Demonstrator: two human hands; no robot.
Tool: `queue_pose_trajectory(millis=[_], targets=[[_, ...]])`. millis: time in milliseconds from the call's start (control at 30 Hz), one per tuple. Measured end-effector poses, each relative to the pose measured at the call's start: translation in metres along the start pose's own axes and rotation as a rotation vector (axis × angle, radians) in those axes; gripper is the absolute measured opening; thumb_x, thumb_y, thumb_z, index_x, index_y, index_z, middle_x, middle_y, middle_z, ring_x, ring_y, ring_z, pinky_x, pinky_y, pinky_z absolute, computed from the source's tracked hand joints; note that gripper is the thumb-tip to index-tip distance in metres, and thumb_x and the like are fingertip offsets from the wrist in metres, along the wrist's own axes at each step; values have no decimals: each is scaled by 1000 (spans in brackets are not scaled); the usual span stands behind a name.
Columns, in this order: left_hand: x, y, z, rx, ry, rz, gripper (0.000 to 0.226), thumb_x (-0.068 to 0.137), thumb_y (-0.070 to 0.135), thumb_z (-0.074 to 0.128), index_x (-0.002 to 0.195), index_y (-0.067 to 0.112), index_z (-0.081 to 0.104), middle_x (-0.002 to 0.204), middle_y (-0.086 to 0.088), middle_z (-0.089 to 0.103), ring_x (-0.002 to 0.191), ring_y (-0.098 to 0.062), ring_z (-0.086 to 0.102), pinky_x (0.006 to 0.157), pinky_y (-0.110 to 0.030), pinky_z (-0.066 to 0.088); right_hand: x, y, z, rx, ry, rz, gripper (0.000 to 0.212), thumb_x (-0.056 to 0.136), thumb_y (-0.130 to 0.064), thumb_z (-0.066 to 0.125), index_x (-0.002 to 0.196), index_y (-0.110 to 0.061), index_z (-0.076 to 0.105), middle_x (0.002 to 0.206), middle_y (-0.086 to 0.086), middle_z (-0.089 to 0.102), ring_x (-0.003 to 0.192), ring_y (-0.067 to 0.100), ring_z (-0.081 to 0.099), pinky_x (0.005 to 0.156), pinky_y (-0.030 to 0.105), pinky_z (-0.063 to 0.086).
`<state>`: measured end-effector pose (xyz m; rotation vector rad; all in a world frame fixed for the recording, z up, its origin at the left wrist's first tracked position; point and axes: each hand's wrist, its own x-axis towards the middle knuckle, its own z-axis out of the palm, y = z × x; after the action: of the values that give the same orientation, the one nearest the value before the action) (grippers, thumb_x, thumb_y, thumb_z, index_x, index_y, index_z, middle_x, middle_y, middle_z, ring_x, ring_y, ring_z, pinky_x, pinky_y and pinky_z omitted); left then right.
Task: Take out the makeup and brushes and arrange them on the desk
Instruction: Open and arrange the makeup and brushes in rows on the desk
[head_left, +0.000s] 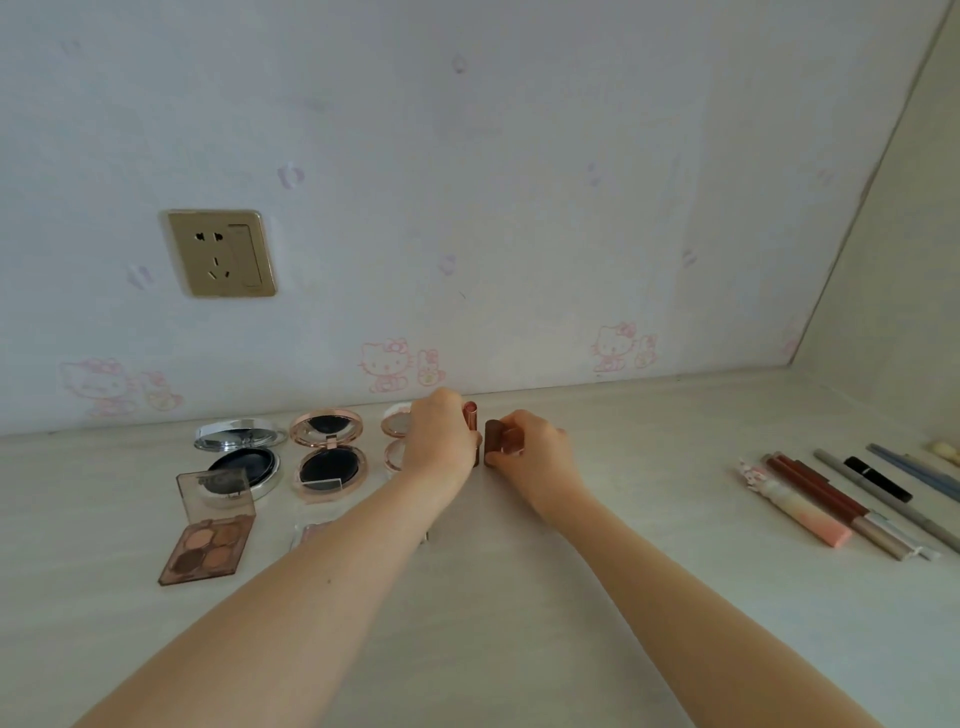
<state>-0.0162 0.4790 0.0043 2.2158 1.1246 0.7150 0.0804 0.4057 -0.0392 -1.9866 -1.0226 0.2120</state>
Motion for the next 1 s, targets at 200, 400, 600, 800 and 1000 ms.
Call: queue_pose_trajectory(millis=[200, 400, 600, 800, 1000], targets=[[0, 0, -1, 1, 12, 10, 15, 75, 1, 65, 66, 7, 55, 62, -6, 51, 60, -19, 43, 45, -26, 27, 2, 0, 2, -27, -9, 14, 17, 77, -18, 66, 93, -22, 62, 82, -7, 65, 83, 13, 62, 69, 24, 48], [-1, 1, -1, -2, 18, -11, 18, 78, 6, 69, 69, 8, 54, 62, -1, 51, 56, -15, 43, 42, -25, 26, -5, 5, -5, -50, -40, -1, 47, 79, -25, 70, 123, -19, 55, 111, -3, 64, 102, 13, 57, 80, 22, 42], [-8, 7, -9, 25, 18, 23, 20, 79, 10, 71, 73, 11, 52, 66, 1, 50, 66, -19, 48, 46, -24, 26, -21, 13, -28, -164, -51, -37, 56, 82, -22, 72, 132, -18, 48, 126, -2, 58, 118, 17, 52, 91, 22, 38], [-22, 18, -25, 124, 99, 169, 20, 87, 4, 54, 106, 11, 54, 90, 1, 56, 81, -20, 54, 70, -33, 47, -48, 24, -69, -326, -15, -120, 43, 91, -26, 60, 132, -16, 49, 125, -1, 59, 118, 18, 51, 96, 26, 40], [-37, 42, -21, 226, 112, 374, 30, 91, 6, 46, 120, 8, 57, 111, -12, 64, 102, -30, 58, 73, -38, 48, -79, 41, -114, -517, -8, -123, 37, 96, -27, 50, 131, -18, 50, 130, 0, 54, 123, 18, 46, 101, 33, 40]])
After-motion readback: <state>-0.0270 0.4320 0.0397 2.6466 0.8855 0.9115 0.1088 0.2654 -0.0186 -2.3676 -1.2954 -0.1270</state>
